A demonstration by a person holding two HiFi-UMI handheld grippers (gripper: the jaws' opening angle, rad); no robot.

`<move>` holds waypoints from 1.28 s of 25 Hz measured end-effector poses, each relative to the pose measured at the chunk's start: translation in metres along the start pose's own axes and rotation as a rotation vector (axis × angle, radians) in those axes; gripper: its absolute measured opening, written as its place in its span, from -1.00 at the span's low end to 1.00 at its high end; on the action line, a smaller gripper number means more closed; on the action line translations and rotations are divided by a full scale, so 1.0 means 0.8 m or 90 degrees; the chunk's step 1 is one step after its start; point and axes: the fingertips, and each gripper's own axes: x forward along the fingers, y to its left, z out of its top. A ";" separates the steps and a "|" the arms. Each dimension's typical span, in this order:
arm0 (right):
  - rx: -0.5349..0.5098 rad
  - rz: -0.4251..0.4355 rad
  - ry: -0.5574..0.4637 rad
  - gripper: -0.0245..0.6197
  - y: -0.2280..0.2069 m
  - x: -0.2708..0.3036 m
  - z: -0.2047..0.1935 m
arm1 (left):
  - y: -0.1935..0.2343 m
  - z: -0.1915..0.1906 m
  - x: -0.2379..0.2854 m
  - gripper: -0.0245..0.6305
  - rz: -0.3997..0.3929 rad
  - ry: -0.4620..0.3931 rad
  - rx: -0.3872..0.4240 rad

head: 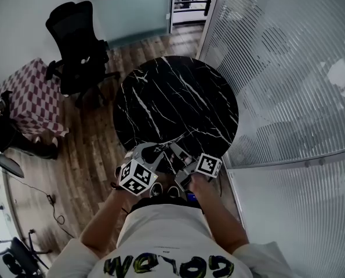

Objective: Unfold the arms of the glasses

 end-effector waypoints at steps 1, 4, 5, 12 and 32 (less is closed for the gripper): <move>0.001 0.004 -0.001 -0.86 0.001 0.000 0.001 | -0.001 -0.003 0.003 -0.65 -0.002 0.006 0.003; -0.003 0.014 0.003 -0.86 0.003 0.000 0.001 | -0.001 -0.008 0.010 -0.77 0.001 0.016 0.010; -0.007 0.017 0.005 -0.86 0.004 0.000 0.001 | -0.001 -0.008 0.011 -0.87 0.001 0.016 0.010; -0.016 -0.028 0.019 -0.83 -0.012 -0.006 -0.001 | -0.007 -0.011 0.015 -0.92 -0.012 0.023 0.021; -0.312 -0.184 0.113 -0.73 0.012 -0.003 -0.003 | 0.017 -0.020 0.003 -0.92 0.047 0.062 -0.018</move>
